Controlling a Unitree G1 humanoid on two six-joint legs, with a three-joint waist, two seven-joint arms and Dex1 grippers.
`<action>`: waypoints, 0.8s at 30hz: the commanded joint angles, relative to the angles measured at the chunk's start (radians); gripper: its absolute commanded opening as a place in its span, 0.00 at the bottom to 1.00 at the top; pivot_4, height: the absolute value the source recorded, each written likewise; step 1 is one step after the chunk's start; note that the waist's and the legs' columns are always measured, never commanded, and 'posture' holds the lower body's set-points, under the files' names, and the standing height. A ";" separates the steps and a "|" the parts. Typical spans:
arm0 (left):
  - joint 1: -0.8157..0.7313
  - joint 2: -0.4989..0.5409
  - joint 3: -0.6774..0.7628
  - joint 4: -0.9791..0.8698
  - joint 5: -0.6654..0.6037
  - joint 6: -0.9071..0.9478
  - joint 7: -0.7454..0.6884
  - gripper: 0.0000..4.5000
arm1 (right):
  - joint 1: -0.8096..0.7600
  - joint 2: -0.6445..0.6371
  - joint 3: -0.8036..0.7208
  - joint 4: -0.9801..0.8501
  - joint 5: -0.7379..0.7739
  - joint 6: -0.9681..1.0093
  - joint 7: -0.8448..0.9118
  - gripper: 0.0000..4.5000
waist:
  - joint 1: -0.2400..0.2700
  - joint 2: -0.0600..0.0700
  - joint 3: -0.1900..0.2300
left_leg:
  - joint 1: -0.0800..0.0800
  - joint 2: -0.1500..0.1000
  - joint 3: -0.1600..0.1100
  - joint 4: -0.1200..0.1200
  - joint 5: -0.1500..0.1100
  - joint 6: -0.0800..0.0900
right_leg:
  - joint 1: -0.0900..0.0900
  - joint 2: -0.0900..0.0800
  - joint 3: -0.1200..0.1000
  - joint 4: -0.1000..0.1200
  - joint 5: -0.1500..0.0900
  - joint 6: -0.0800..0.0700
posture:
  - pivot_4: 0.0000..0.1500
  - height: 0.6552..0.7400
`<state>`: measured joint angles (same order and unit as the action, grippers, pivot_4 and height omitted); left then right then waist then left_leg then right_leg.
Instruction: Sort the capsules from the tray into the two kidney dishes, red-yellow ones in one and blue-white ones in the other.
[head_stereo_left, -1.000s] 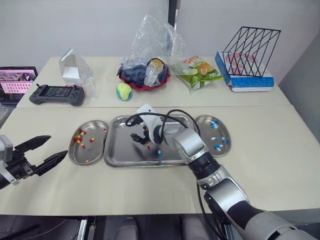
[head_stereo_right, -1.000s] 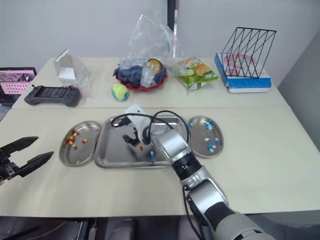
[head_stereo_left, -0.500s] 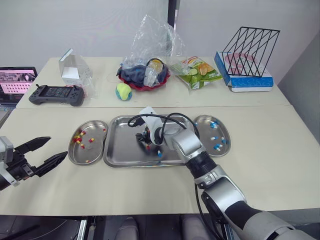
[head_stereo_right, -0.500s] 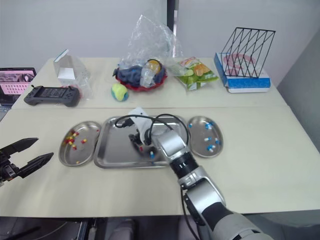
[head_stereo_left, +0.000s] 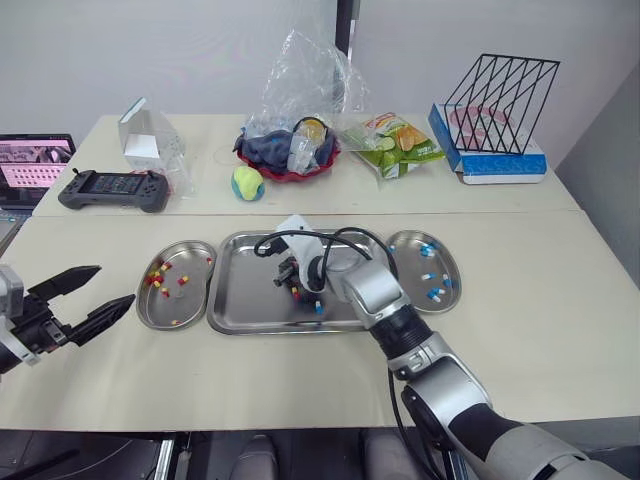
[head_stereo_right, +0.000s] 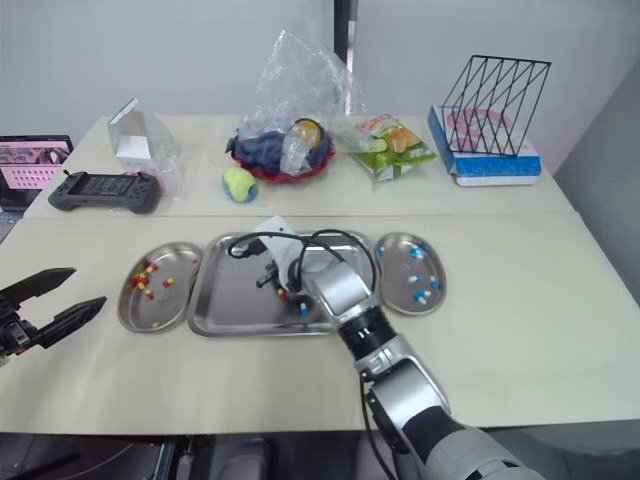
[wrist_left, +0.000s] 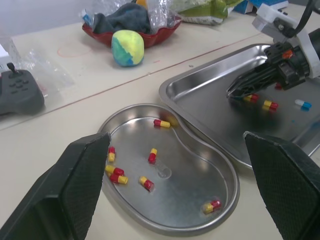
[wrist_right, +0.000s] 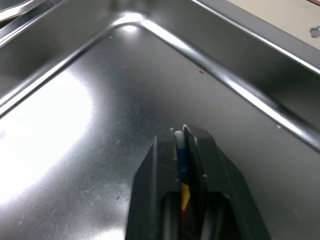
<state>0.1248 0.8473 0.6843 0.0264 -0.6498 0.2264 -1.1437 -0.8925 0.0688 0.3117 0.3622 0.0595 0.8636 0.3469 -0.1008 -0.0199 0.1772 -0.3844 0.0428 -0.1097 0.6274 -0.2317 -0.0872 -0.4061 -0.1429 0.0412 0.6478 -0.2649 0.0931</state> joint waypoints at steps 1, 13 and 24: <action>-0.004 0.013 0.031 -0.027 -0.015 0.005 0.008 1.00 | -0.021 0.007 -0.028 -0.024 0.010 -0.018 0.011 0.01 | 0.000 0.000 0.000 | 0.000 0.000 0.000 0.000 0.000 0.000 | 0.000 0.000 0.000 0.000 0.000 0.000 | 1.00 0.98; -0.030 0.007 -0.004 -0.019 -0.014 0.007 0.005 1.00 | -0.074 -0.073 -0.181 -0.154 0.114 0.054 0.097 0.01 | 0.002 0.000 0.000 | -0.001 0.000 0.000 0.000 0.000 0.000 | 0.000 0.000 0.000 0.000 0.000 0.000 | 1.00 0.98; -0.085 0.012 -0.042 0.025 -0.009 0.009 -0.015 1.00 | 0.052 -0.373 -0.335 -0.355 0.225 0.113 0.210 0.01 | 0.003 0.000 0.000 | -0.001 0.000 0.000 0.000 0.000 0.000 | 0.000 0.000 0.000 -0.001 0.000 0.000 | 1.00 0.98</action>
<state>0.0466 0.8473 0.6307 0.0436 -0.6512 0.2410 -1.1518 -0.8555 -0.2670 0.0212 0.0581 0.2605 0.9664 0.5361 -0.0979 -0.0198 0.1773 -0.3856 0.0430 -0.1097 0.6269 -0.2317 -0.0870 -0.4063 -0.1427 0.0411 0.6470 -0.2651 0.0926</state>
